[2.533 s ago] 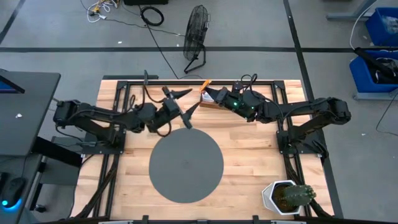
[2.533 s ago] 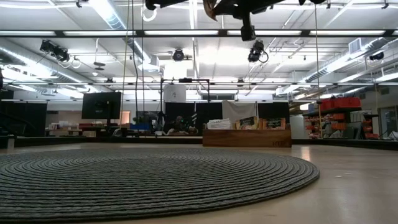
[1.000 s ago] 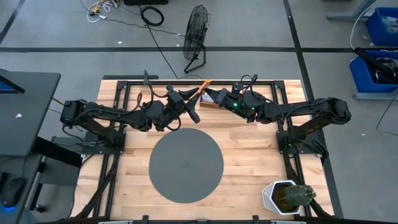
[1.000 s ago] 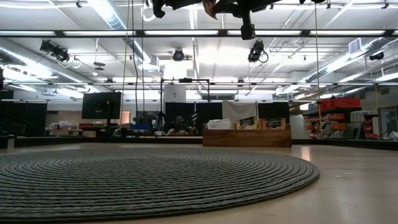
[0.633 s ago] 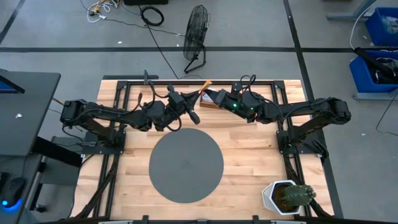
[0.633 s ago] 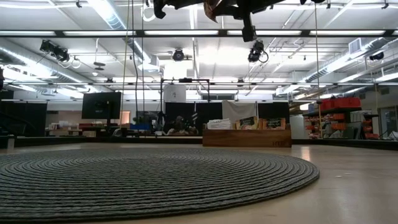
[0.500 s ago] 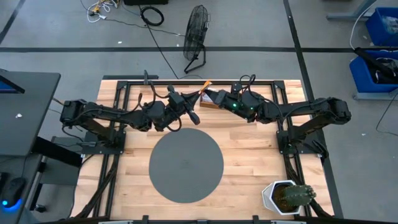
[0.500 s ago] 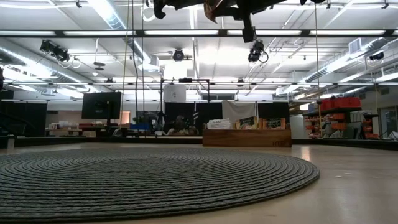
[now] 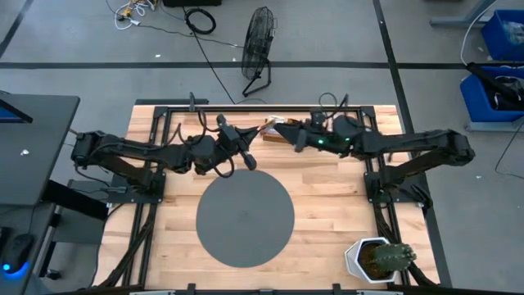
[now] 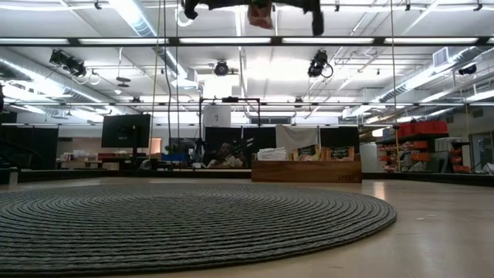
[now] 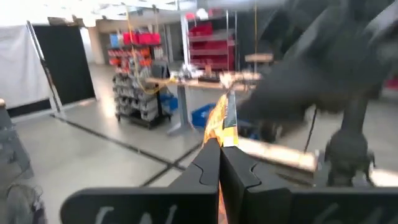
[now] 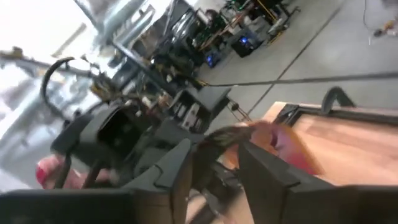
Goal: Pick & Place Tea
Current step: Put the orange tea bag into the right section of the wooden organizer
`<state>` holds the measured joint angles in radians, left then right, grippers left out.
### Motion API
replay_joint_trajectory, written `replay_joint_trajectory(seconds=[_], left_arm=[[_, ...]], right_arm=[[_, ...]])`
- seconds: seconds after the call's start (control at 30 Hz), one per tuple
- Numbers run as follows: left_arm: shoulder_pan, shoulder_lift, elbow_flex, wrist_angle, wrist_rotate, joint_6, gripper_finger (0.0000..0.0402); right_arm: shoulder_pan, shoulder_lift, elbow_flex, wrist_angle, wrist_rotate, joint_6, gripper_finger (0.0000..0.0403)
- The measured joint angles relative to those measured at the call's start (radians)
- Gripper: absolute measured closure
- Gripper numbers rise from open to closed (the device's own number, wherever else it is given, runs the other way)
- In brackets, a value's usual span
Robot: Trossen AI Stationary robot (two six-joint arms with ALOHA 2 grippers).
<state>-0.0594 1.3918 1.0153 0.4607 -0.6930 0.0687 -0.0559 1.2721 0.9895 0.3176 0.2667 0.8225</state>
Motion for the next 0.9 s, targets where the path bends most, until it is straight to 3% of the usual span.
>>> replay_joint_trajectory(seconds=[0.23, 0.4, 0.6, 0.9], left_arm=[[-0.001, -0.105, -0.001, -0.234, 0.065, -0.150, 0.0401], [0.011, -0.124, -0.001, -0.330, 0.227, -0.296, 0.0401], [-0.001, -0.120, -0.002, -0.464, 0.257, -0.358, 0.0401], [-0.012, -0.125, -0.002, -0.484, 0.280, -0.379, 0.0401]], right_arm=[[0.000, -0.111, 0.001, -0.150, -0.073, -0.212, 0.0250], [-0.001, -0.114, 0.074, -0.247, -0.134, -0.361, 0.0249], [-0.002, 0.035, 0.344, -0.581, -0.233, -0.610, 0.0255], [-0.002, 0.305, 0.739, -1.074, -0.335, -0.898, 0.0256]])
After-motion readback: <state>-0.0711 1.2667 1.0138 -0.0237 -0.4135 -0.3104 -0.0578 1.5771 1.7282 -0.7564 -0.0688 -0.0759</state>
